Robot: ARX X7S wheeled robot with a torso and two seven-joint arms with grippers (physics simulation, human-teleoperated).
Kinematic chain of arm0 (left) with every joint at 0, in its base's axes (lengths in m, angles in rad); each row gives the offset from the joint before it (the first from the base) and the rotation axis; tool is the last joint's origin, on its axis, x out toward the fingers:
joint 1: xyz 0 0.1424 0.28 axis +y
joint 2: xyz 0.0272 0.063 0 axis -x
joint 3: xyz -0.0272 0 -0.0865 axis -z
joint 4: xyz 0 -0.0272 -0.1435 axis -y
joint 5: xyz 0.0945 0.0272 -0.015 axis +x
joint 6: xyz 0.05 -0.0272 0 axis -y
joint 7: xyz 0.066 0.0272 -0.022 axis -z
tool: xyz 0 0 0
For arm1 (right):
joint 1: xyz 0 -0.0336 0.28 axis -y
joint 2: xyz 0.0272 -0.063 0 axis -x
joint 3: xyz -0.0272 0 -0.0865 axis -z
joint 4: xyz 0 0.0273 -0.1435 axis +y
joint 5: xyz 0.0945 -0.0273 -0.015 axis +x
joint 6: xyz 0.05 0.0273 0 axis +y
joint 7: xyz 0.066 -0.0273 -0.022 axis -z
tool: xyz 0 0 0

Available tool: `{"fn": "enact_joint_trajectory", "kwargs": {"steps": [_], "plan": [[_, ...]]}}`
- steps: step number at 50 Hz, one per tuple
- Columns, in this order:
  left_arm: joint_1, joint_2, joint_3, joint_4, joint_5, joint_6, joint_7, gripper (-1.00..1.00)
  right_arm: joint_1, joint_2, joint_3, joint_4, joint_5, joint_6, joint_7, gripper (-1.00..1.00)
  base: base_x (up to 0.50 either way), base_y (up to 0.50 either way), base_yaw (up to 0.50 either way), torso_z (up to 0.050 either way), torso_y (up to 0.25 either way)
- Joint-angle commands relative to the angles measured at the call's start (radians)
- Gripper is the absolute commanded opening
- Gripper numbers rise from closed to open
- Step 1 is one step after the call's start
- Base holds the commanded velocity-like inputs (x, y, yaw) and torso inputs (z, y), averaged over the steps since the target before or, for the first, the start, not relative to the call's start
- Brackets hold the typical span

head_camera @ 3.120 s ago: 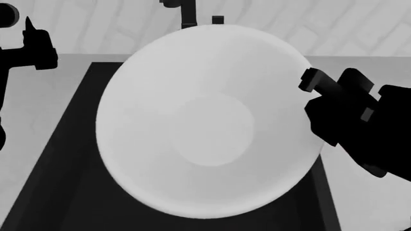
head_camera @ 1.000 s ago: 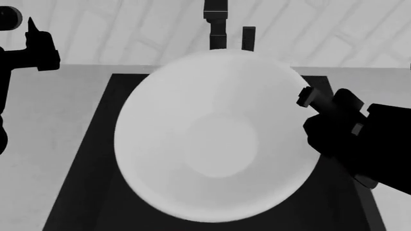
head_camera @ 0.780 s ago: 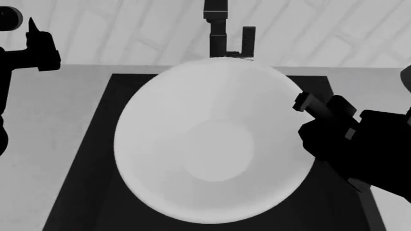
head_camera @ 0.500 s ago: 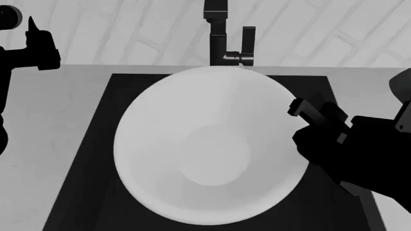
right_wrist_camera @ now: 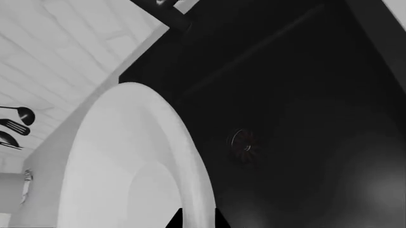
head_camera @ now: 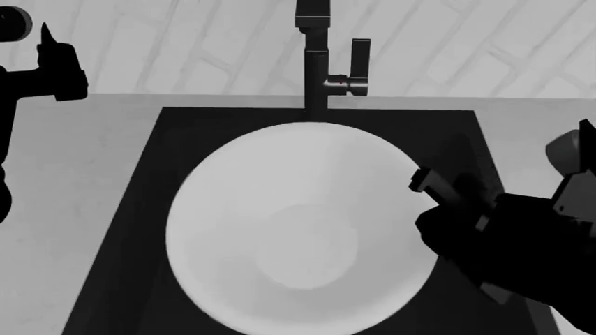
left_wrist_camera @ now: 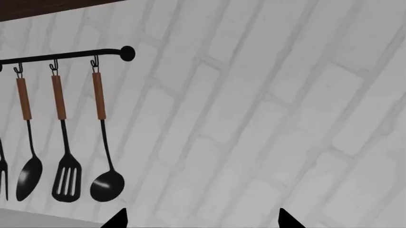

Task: Move the fresh-baked cupcake off the tray onto the counter, and place the bowl used for mixing into the sink.

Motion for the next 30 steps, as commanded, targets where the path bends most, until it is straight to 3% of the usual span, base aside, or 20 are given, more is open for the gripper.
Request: {"fn": "enact_joint_trajectory", "kwargs": {"steps": [1, 30], "plan": [[0.003, -0.001, 0.0, 0.002, -0.001, -0.002, -0.003, 1.0, -0.025, -0.004, 0.0, 0.011, -0.017, 0.0, -0.03, -1.0, 0.0, 0.0, 0.0, 0.0, 0.0], [0.004, 0.002, 0.004, -0.002, -0.003, 0.0, 0.0, 1.0, 0.001, -0.068, -0.054, 0.17, -0.081, 0.069, -0.093, -1.0, 0.0, 0.0, 0.0, 0.0, 0.0]]}}
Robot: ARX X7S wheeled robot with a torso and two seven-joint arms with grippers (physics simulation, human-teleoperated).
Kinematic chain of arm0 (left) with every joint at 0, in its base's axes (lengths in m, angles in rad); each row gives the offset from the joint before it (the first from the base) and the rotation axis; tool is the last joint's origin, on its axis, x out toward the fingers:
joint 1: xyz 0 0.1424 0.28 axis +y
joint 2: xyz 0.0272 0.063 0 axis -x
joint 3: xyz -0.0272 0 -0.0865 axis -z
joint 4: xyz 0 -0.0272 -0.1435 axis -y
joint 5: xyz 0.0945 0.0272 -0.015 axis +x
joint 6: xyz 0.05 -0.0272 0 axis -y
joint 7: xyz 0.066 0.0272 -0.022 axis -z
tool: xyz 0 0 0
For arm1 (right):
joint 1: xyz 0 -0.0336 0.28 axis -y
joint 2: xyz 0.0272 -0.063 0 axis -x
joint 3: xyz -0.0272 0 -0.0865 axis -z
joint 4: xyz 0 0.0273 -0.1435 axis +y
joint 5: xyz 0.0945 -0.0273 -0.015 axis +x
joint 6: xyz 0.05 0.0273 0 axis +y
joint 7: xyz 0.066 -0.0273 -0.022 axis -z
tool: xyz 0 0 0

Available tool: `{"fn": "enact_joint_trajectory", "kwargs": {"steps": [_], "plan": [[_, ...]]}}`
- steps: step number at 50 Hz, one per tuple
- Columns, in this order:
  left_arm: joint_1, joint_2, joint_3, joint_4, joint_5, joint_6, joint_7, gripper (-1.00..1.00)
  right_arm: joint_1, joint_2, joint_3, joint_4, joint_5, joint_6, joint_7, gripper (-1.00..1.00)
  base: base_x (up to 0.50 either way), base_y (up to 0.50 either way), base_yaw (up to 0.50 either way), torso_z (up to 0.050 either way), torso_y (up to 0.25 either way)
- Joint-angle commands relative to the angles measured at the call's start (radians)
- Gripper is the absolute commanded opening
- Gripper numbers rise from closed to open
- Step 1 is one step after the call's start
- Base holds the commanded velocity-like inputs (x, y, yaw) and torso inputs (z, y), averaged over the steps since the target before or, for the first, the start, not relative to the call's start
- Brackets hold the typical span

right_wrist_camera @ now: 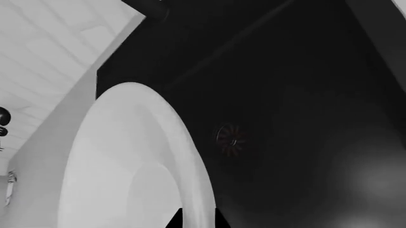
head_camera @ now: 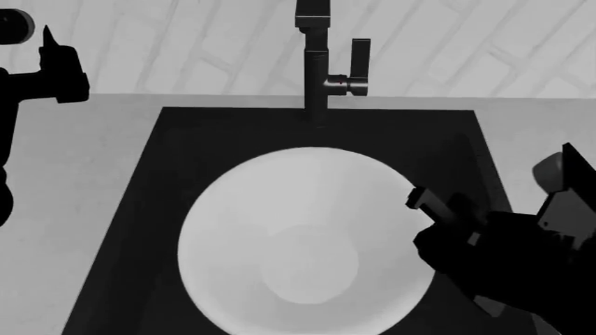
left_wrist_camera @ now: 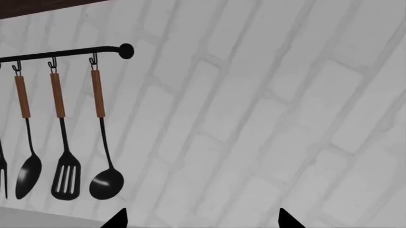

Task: Move the fresh-baked cupcake off the tray onto the counter, and place the bowl used for mixing into the sink.

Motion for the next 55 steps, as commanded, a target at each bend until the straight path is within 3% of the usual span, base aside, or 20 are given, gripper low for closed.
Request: {"fn": "enact_joint_trajectory", "kwargs": {"steps": [1, 55], "plan": [[0.0, 0.001, 0.002, 0.001, -0.001, -0.002, 0.001, 1.0, 0.024, -0.037, -0.018, 0.083, -0.034, 0.038, -0.043, -1.0, 0.0, 0.0, 0.0, 0.0, 0.0], [-0.014, 0.014, 0.022, -0.022, 0.002, -0.003, 0.016, 1.0, 0.091, -0.2, -0.122, 0.46, -0.183, 0.155, -0.258, -1.0, 0.0, 0.0, 0.0, 0.0, 0.0]]}}
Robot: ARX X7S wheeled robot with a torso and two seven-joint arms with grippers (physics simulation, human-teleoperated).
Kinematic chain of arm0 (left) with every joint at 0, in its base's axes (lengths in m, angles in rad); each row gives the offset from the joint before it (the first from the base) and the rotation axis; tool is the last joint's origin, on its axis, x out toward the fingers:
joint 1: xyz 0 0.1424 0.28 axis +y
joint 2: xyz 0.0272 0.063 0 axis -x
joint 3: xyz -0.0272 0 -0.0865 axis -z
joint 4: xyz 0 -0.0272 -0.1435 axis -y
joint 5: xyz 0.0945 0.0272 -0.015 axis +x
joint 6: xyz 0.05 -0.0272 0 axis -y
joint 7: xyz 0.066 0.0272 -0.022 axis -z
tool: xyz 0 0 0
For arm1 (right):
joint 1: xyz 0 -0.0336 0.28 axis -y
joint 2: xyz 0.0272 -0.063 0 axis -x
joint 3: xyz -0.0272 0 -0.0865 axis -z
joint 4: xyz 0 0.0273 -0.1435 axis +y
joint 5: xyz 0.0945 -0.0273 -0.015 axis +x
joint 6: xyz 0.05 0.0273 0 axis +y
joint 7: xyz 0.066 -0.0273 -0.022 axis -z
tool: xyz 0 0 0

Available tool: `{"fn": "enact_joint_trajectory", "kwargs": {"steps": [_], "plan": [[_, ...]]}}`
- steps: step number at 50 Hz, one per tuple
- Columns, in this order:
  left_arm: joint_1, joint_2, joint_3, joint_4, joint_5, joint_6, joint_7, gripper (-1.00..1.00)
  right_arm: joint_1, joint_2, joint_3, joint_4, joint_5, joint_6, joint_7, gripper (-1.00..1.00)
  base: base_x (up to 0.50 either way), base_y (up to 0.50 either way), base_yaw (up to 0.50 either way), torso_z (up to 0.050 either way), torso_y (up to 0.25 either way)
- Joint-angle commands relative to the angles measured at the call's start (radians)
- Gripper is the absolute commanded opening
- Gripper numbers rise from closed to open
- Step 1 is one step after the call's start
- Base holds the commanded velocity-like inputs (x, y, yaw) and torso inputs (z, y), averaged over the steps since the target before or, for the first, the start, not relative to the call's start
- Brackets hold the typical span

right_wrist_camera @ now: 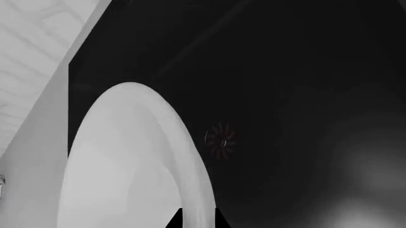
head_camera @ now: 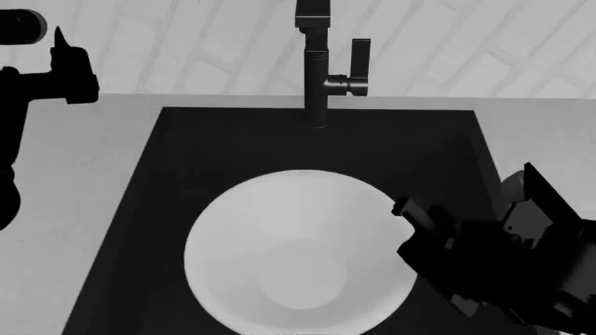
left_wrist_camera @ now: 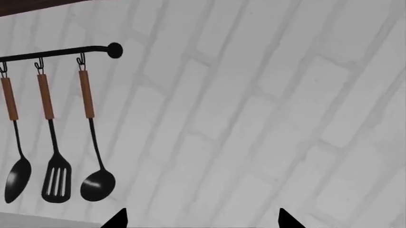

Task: Move the fresh-baked cupcake off the tray onto the counter, and place the bowl used for mixing into the sink.

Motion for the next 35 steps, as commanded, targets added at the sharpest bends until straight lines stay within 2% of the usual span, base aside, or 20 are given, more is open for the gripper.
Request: {"fn": "enact_joint_trajectory", "kwargs": {"steps": [1, 35], "plan": [[0.0, 0.001, 0.003, -0.004, 0.0, 0.0, 0.001, 1.0, 0.024, -0.037, -0.017, 0.096, -0.044, 0.024, -0.068, -1.0, 0.0, 0.0, 0.0, 0.0, 0.0], [-0.002, 0.008, 0.011, -0.014, 0.001, 0.002, 0.005, 1.0, 0.111, -0.135, -0.1, 0.369, -0.165, 0.1, -0.234, -1.0, 0.0, 0.0, 0.0, 0.0, 0.0]]}}
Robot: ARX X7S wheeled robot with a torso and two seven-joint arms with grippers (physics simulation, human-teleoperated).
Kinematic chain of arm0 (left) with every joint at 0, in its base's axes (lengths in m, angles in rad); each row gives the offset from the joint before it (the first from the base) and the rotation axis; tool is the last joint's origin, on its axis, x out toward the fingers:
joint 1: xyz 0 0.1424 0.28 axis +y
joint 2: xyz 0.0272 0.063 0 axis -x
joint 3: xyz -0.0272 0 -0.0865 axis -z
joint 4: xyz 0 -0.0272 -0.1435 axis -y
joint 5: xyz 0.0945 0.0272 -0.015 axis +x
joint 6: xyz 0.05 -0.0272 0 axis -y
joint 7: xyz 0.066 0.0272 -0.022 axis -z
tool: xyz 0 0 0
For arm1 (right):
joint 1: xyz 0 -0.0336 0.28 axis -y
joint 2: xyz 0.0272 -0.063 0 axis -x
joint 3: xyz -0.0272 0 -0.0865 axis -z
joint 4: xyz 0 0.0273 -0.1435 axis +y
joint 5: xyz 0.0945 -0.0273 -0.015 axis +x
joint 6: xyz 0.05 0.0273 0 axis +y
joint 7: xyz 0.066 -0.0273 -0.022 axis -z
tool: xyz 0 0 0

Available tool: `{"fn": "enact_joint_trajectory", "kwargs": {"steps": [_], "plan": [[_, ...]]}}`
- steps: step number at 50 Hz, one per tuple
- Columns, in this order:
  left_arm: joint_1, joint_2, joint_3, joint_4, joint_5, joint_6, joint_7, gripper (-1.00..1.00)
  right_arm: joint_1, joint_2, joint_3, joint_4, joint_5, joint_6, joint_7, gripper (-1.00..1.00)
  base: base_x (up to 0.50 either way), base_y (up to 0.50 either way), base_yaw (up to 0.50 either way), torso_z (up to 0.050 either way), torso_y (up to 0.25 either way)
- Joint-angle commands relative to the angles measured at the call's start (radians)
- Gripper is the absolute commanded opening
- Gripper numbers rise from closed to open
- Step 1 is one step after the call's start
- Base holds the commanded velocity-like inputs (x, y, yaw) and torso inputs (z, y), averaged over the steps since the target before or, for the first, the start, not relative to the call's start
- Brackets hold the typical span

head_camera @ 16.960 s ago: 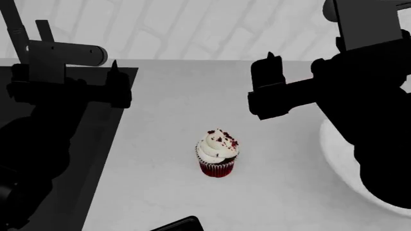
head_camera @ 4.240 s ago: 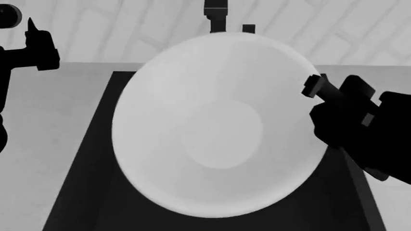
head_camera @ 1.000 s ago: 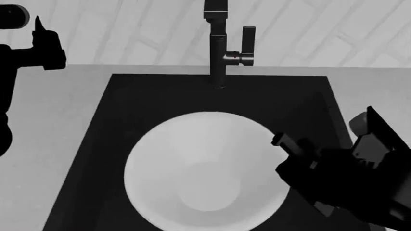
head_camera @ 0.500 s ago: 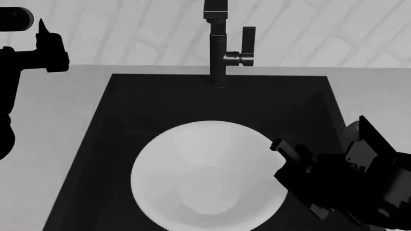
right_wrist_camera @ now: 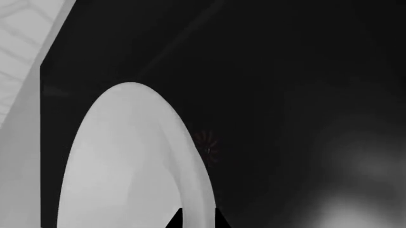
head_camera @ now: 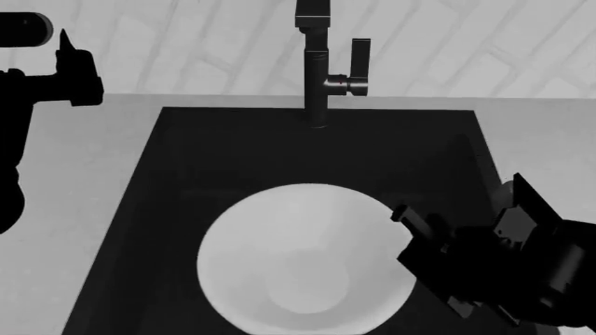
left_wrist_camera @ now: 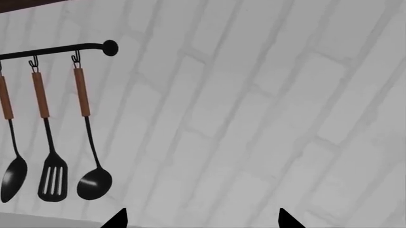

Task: Move the fresh-baked cupcake off the tray onto the counter, and place the bowl used for mixing into the sink.

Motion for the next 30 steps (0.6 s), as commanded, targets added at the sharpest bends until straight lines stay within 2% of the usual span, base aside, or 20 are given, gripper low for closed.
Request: {"fn": "enact_joint_trajectory", "kwargs": {"steps": [1, 30], "plan": [[0.0, 0.003, 0.003, -0.009, 0.001, 0.003, 0.003, 1.0, 0.039, -0.034, -0.016, 0.097, -0.041, 0.022, -0.07, -1.0, 0.0, 0.0, 0.0, 0.0, 0.0], [-0.005, 0.002, 0.008, -0.007, -0.001, -0.002, 0.006, 1.0, 0.155, -0.157, -0.123, 0.393, -0.182, 0.074, -0.283, -1.0, 0.0, 0.0, 0.0, 0.0, 0.0]]}}
